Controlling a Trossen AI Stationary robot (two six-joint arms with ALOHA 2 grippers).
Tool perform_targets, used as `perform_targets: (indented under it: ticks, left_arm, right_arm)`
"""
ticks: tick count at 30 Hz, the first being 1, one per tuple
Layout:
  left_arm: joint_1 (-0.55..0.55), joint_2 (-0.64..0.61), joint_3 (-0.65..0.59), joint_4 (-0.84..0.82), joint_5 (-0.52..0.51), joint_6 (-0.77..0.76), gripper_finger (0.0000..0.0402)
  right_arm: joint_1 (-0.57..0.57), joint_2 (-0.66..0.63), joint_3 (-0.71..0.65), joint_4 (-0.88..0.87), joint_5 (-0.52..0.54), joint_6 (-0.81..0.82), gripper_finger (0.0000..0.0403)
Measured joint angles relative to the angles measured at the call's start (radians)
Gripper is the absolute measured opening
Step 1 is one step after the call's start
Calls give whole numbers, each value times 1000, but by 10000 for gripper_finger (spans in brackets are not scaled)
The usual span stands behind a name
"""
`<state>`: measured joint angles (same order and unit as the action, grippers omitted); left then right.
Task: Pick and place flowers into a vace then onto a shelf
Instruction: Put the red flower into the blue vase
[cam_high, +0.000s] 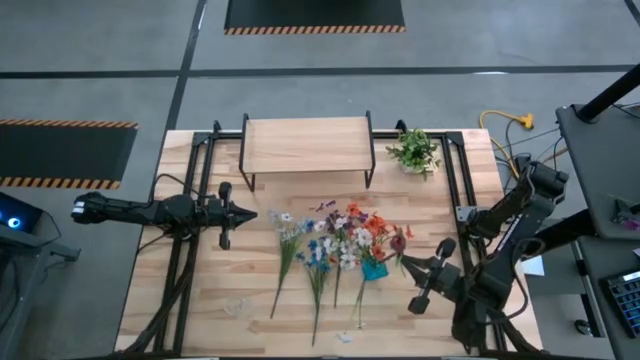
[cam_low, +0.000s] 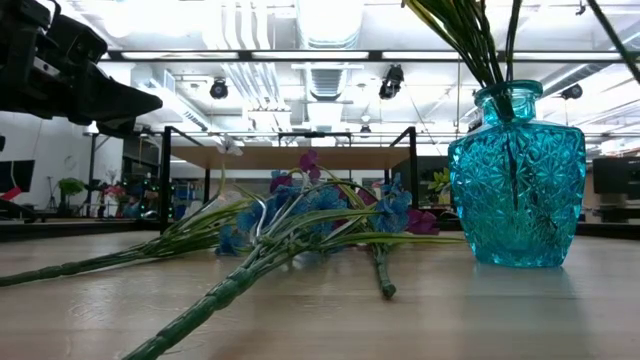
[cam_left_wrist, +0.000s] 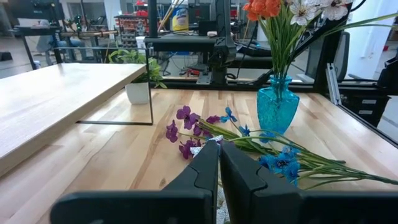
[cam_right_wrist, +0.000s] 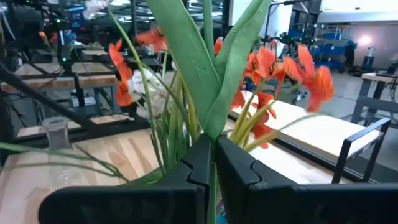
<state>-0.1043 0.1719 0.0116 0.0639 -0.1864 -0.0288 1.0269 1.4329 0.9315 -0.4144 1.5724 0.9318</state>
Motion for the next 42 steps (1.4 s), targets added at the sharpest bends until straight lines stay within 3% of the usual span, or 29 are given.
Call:
perform_targets:
  ticks: [9,22,25,28,31,38,42]
  left_arm:
    - [0,0,0,5,0,0,0]
    - [0,0,0,4,0,0,0]
    - [0,0,0,4,0,0,0]
    - [0,0,0,4,0,0,0]
    - [0,0,0,4,0,0,0]
    - [0,0,0,4,1,0,0]
    - [0,0,0,5,1,0,0]
  right_arm:
    - [-54,-4,57,1,-1,-79,11]
    - [-21,-6,197,1,-24,-387,11]
    - [4,-6,228,1,-130,-462,11]
    - [22,-6,250,2,-303,-565,11]
    - [40,-6,249,36,-471,-769,11]
    - [62,-86,145,463,-703,-1241,11]
    - [56,-164,25,649,-719,-1357,11]
